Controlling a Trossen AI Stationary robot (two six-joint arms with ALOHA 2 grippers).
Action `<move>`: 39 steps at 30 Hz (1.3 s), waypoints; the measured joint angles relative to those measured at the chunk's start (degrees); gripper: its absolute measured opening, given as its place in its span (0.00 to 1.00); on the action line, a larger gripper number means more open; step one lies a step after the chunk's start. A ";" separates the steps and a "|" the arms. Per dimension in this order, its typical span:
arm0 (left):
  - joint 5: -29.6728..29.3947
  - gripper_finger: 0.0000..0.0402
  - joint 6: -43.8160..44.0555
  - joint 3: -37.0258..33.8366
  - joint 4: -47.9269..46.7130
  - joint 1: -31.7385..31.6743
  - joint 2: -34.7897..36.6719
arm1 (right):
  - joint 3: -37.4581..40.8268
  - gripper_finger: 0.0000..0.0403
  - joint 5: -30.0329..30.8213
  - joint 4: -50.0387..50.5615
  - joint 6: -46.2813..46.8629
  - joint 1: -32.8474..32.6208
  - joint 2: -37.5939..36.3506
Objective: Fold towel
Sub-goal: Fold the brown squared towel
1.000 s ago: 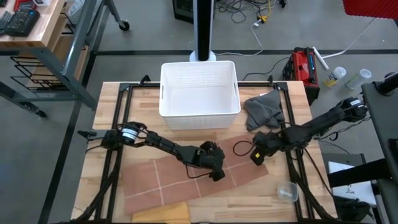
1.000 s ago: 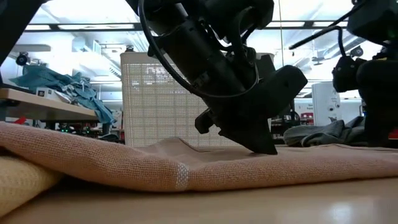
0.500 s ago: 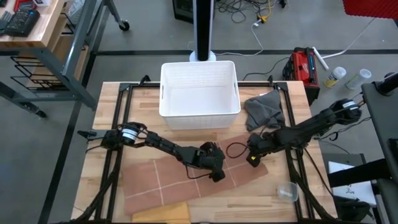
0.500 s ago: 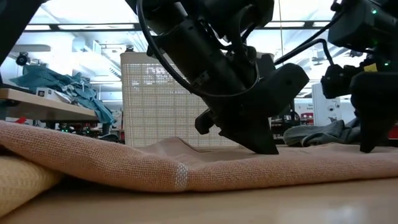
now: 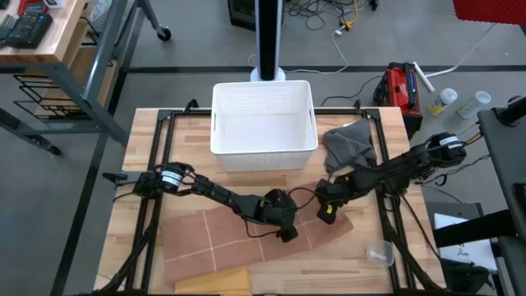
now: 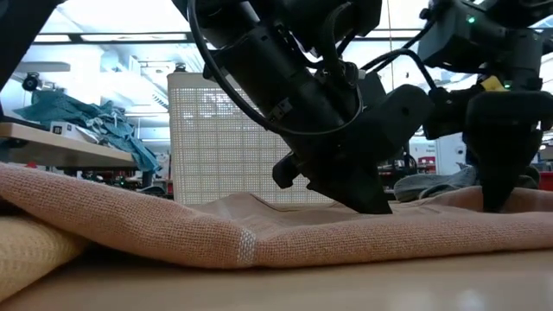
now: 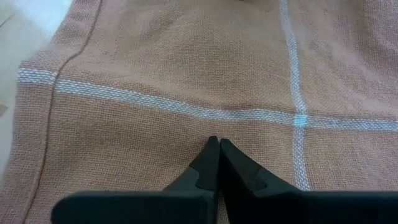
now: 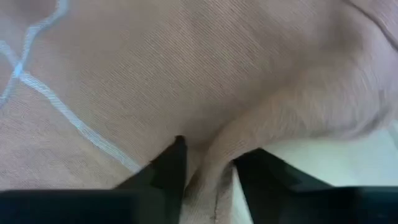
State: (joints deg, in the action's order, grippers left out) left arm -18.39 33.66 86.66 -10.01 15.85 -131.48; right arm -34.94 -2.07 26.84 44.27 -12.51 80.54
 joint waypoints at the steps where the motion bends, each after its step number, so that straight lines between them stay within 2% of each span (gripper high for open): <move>1: -0.14 0.00 -0.01 -0.04 0.20 0.03 0.00 | -0.22 0.19 -0.06 -1.76 -1.03 0.02 0.31; 3: -0.09 0.00 -0.01 -0.11 1.24 0.02 0.10 | -0.34 0.06 -0.90 -6.18 -3.32 0.01 0.77; 4: -0.04 0.01 -0.03 -0.16 1.48 0.05 0.54 | -0.34 0.04 -1.76 -8.96 -4.17 -0.01 0.82; 7: 2.08 0.01 -0.53 -0.31 0.42 0.10 2.92 | -0.75 0.02 -3.02 -14.15 -4.46 -0.08 0.68; 10: 5.55 0.01 -1.68 -0.66 -5.08 0.90 6.99 | -1.47 0.01 -2.48 -11.30 -4.44 -0.37 -0.11; 14: 5.39 0.00 -0.35 -0.22 -19.54 3.55 14.07 | -2.60 0.01 1.31 -6.29 -4.35 -1.85 -2.73; 17: 4.53 0.00 3.03 -0.42 -31.46 6.70 15.70 | -3.39 0.01 4.84 -2.28 -3.78 -3.33 -5.68; 19: 4.50 0.00 4.86 -0.60 -35.31 9.14 15.72 | -3.87 0.00 6.60 -1.80 -3.71 -4.41 -8.18; 22: 4.25 0.00 6.81 -1.59 -34.47 12.37 16.24 | -4.76 0.00 9.11 -1.51 -3.29 -5.94 -11.95; 29: 1.46 0.00 15.82 -10.72 -24.83 14.91 16.16 | -7.44 0.00 14.21 -4.05 -4.69 -9.57 -17.55; 33: 0.84 0.00 17.68 -15.80 -15.16 14.48 16.71 | -8.28 0.00 14.25 -12.31 -7.99 -11.09 -17.86; 39: 2.82 0.00 16.16 -15.38 -14.81 11.58 16.61 | -9.42 0.00 14.12 -22.77 -14.29 -12.00 -15.90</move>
State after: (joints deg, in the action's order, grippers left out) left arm -15.57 49.82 71.28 -24.82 27.43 -114.87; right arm -44.36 12.05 4.08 29.98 -24.51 64.64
